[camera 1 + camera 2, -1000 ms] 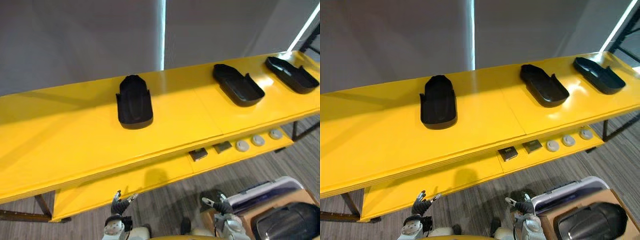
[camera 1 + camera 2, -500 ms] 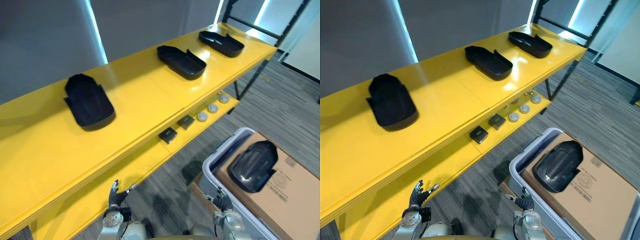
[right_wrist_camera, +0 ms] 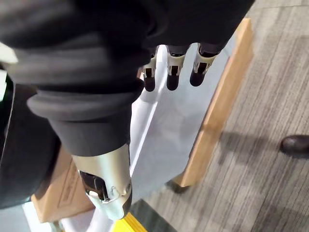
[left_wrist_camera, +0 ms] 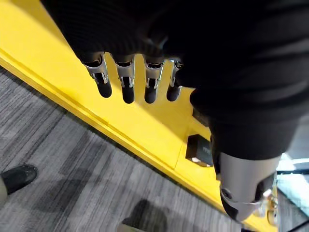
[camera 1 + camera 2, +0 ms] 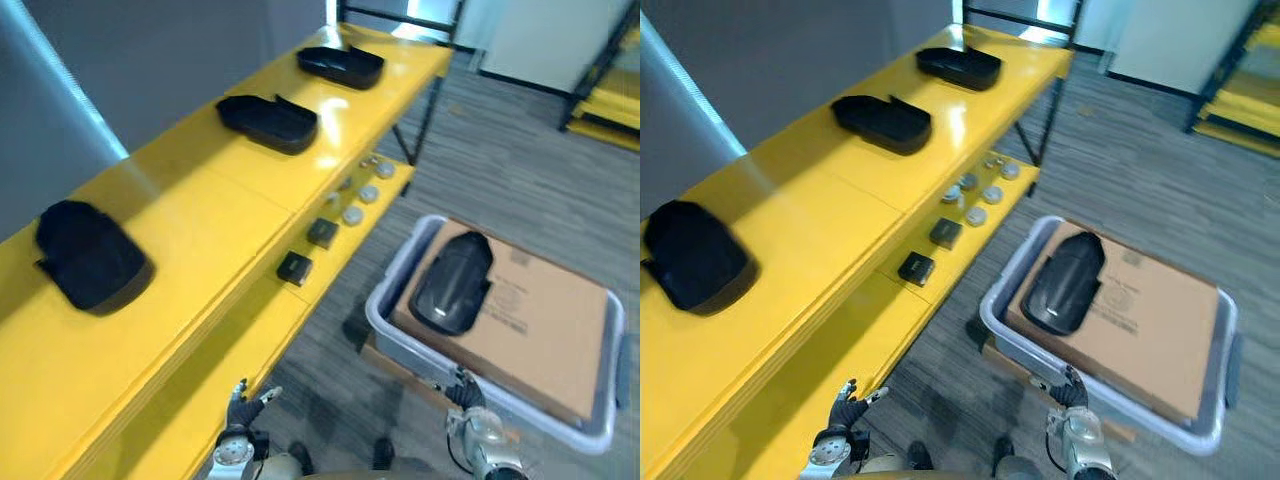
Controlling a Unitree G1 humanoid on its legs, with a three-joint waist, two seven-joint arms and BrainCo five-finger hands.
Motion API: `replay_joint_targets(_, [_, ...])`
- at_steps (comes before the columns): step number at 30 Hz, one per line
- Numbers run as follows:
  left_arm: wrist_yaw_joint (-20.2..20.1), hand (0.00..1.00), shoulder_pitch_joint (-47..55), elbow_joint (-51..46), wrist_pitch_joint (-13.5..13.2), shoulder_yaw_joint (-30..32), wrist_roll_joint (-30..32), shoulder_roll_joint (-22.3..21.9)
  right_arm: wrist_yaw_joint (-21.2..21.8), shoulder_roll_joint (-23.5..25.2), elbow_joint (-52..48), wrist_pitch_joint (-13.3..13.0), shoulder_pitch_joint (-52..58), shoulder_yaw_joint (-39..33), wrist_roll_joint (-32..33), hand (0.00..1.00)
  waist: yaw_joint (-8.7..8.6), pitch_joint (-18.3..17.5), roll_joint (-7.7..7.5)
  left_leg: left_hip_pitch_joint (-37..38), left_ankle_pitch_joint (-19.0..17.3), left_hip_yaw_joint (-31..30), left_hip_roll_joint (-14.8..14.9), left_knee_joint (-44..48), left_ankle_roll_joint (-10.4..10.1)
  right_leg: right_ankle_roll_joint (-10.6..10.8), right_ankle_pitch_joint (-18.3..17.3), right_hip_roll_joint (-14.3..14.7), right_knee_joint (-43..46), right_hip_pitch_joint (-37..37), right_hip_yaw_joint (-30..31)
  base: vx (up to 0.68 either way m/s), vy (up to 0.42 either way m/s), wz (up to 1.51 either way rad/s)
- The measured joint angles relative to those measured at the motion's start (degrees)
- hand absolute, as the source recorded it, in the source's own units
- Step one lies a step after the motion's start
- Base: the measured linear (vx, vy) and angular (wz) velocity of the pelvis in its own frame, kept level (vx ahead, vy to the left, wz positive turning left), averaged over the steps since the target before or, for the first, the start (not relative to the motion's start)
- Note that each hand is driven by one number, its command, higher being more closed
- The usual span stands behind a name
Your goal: Walk over and take plastic housings, then place them on the shelf
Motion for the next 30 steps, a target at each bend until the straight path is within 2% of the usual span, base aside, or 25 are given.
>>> replay_joint_targets(1, [0.0,0.0,-0.1,0.2,0.0,0.0,0.0,0.0,-0.2,0.0,0.0,0.0,0.2,0.0,0.1,0.0,-0.03,0.1,0.72,0.2,-0.1,-0.2,1.2,1.2,-0.1,-0.2,-0.1,1.0,-0.1,0.0,1.6,0.0,-0.141,-0.74])
replay_joint_targets(3, [0.0,0.0,-0.4,0.5,0.0,0.0,-0.2,-0.2,-0.5,0.1,0.0,0.0,1.1,-0.4,0.9,0.0,-0.27,1.3,0.8,-0.1,-1.0,-1.1,3.9,6.0,-1.5,-1.1,-0.6,2.7,0.2,-0.2,3.4,-0.04,-0.167,-0.7])
replay_joint_targets(4, [0.0,0.0,-0.5,0.5,0.0,0.0,-0.5,-0.2,-0.6,0.2,-0.1,0.0,1.4,-0.5,1.6,0.0,-0.26,1.6,0.52,-0.4,-1.0,-1.8,4.3,7.2,-1.5,-1.3,-0.8,3.0,0.3,-0.2,3.8,-0.06,-0.155,-0.61])
replay_joint_targets(6, [0.0,0.0,-0.8,0.5,0.1,0.0,-1.1,-0.4,-1.5,0.3,-0.1,-0.1,2.2,-0.7,3.9,0.0,-0.27,2.2,0.03,-1.9,-1.0,-7.7,4.8,10.6,-1.4,-1.6,-0.9,4.1,0.3,-0.2,6.1,0.01,-0.098,-0.46])
replay_joint_targets(7, [0.0,0.0,-0.8,0.6,0.1,0.0,-1.1,-0.6,-1.6,0.3,-0.1,-0.2,2.2,-1.0,4.7,0.0,-0.25,2.3,-0.18,-2.9,-1.9,-12.1,4.0,11.1,-1.9,-1.9,-0.7,4.5,0.1,-0.2,7.2,0.06,-0.029,-0.54])
replay_joint_targets(8, [0.0,0.0,-0.8,0.6,0.1,0.0,-1.2,-1.2,-1.9,0.4,-0.1,-0.3,2.0,-1.4,5.4,0.0,-0.21,2.8,-0.58,-3.1,-3.2,-18.6,1.5,10.2,-2.6,-2.2,-0.5,4.4,-0.1,-0.4,8.8,0.08,0.031,-0.53])
replay_joint_targets(9, [0.0,0.0,-0.8,0.6,0.1,0.0,-1.6,-1.4,-2.2,0.2,-0.1,-0.4,1.9,-1.5,5.8,0.0,-0.21,2.8,-0.28,-3.1,-3.6,-21.2,0.0,9.5,-3.1,-2.4,-0.4,4.4,-0.2,-0.4,9.8,0.07,0.075,-0.61])
replay_joint_targets(10, [0.0,0.0,-0.7,0.6,0.1,0.0,-2.2,-1.8,-2.5,0.0,-0.2,-0.4,1.9,-1.8,6.3,0.0,-0.14,3.3,-0.91,-3.2,-3.8,-25.2,-3.1,7.4,-3.4,-2.3,-0.1,4.3,-0.5,-0.3,11.5,0.06,0.092,-0.7])
replay_joint_targets(11, [0.0,0.0,-0.5,0.6,0.1,0.0,-2.3,-1.9,-2.5,0.2,-0.2,-0.4,1.6,-1.8,6.3,0.0,0.23,3.3,-0.63,-3.3,-3.7,-28.7,-5.6,4.8,-3.4,-1.9,0.3,4.3,-0.7,-0.2,13.6,0.06,0.093,-0.77])
replay_joint_targets(12, [0.0,0.0,-0.4,0.6,0.1,0.1,-2.3,-1.9,-2.6,0.3,-0.2,-0.4,1.4,-1.7,6.4,0.0,0.44,3.4,-0.45,-3.5,-3.7,-30.2,-6.7,3.8,-3.3,-1.7,0.4,4.4,-0.7,-0.2,14.5,0.08,0.153,-0.93])
replay_joint_targets(13, [0.0,0.0,-0.2,0.6,0.1,0.2,-2.3,-1.8,-2.6,0.3,-0.2,-0.5,1.4,-1.7,6.5,0.0,1.16,3.4,0.02,-3.0,-4.2,-31.0,-7.5,3.6,-0.8,-0.9,0.7,4.6,-0.3,-0.3,16.7,0.13,0.197,-0.83])
replay_joint_targets(14, [0.1,0.0,-0.3,0.7,0.1,0.4,-2.4,-1.9,-2.6,0.8,-0.2,-0.5,1.7,-1.6,6.8,0.0,1.38,3.1,0.48,-2.3,-5.0,-30.0,-7.9,3.6,0.7,0.3,1.3,4.6,-0.4,0.0,18.1,0.15,0.207,-0.7])
replay_joint_targets(16, [0.0,0.0,-0.9,0.7,0.1,1.2,-3.1,-1.8,-2.6,2.0,-0.9,-0.4,2.1,-1.7,6.8,0.0,1.48,3.1,0.25,-1.8,-5.8,-27.6,-8.2,4.5,1.9,1.1,1.9,4.2,-1.2,0.1,19.5,0.15,0.203,-0.42])
replay_joint_targets(23, [0.0,0.0,-1.8,1.5,0.1,1.9,-3.4,-0.8,-2.5,2.9,-1.6,-0.4,2.8,-2.3,6.9,0.0,1.34,2.3,-1.1,0.6,-6.0,-26.4,-10.8,3.2,2.3,3.0,2.7,2.5,-5.6,3.2,20.4,0.14,0.113,-0.11])
replay_joint_targets(30, [0.1,0.0,-1.1,3.2,0.2,4.5,-3.4,-0.2,-2.7,2.5,-1.6,-0.4,3.2,-9.5,7.5,0.0,1.3,0.8,-1.91,3.5,-6.0,-26.7,-11.4,1.3,2.3,3.0,3.3,2.4,-9.7,6.8,20.4,0.13,0.025,-0.04])
